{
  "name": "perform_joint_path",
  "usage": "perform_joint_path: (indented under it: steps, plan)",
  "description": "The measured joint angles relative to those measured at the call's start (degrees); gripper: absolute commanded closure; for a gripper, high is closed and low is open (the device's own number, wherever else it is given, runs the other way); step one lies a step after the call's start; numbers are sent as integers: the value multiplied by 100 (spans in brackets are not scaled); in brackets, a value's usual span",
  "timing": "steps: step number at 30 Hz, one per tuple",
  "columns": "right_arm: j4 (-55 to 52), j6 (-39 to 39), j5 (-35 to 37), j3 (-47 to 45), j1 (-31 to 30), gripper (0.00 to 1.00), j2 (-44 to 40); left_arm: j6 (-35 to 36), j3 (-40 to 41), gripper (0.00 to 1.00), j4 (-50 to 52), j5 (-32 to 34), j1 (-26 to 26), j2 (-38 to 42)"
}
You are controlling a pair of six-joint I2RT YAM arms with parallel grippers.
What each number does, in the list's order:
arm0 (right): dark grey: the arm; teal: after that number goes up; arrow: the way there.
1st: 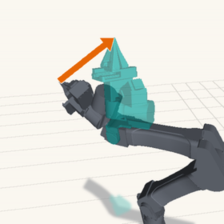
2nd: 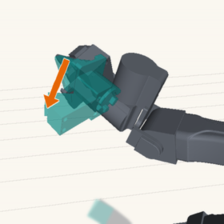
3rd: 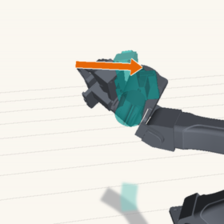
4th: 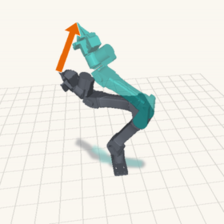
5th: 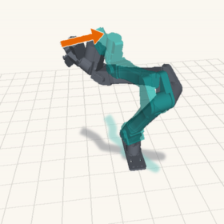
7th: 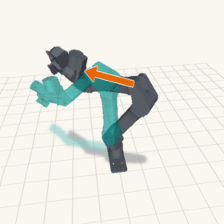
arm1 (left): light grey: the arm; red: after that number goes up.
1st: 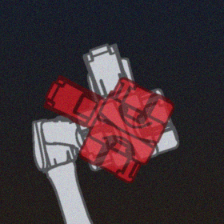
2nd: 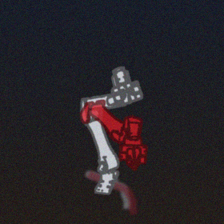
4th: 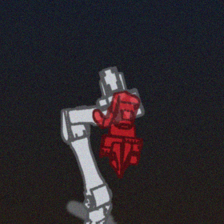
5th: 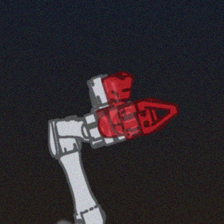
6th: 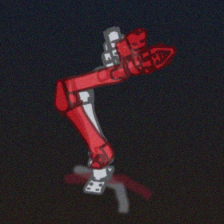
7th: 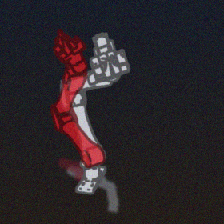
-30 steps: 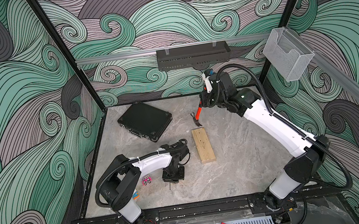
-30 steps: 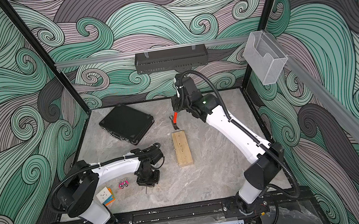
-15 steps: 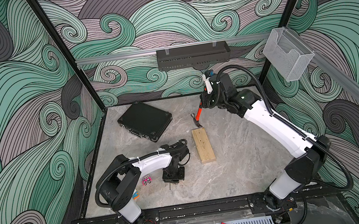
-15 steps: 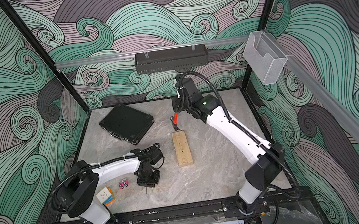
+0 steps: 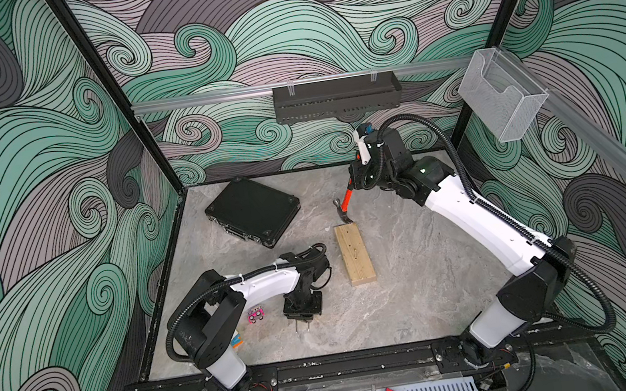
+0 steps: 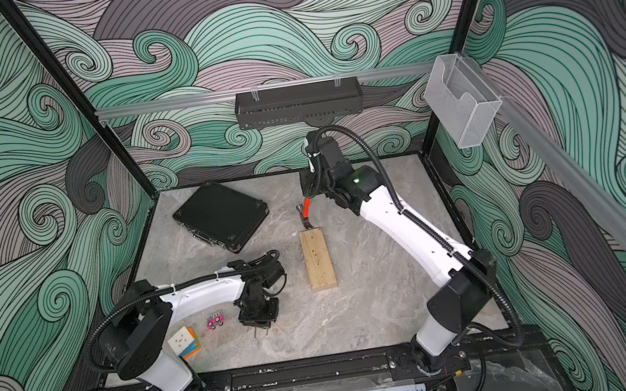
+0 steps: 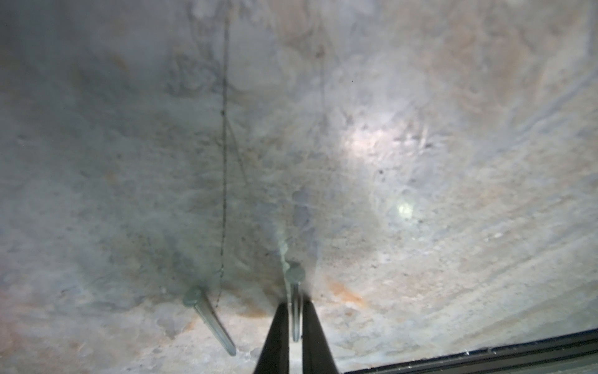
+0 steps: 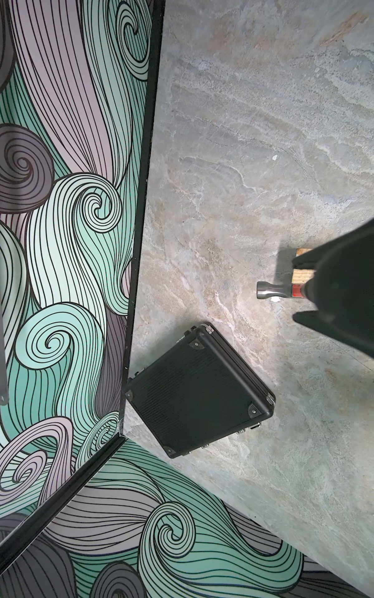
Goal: Use a claw hammer to pull out a nail
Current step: Place the nail at the center of the board.
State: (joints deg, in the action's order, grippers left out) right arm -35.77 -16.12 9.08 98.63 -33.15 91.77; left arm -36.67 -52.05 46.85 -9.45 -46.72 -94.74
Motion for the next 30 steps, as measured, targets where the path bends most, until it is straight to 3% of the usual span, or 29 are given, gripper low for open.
perform_joint_path:
  steps: [30]
  plan:
    - [0, -44, 0, -11, 7, 100, -37, -7, 4, 65, 11, 177, -68, 50]
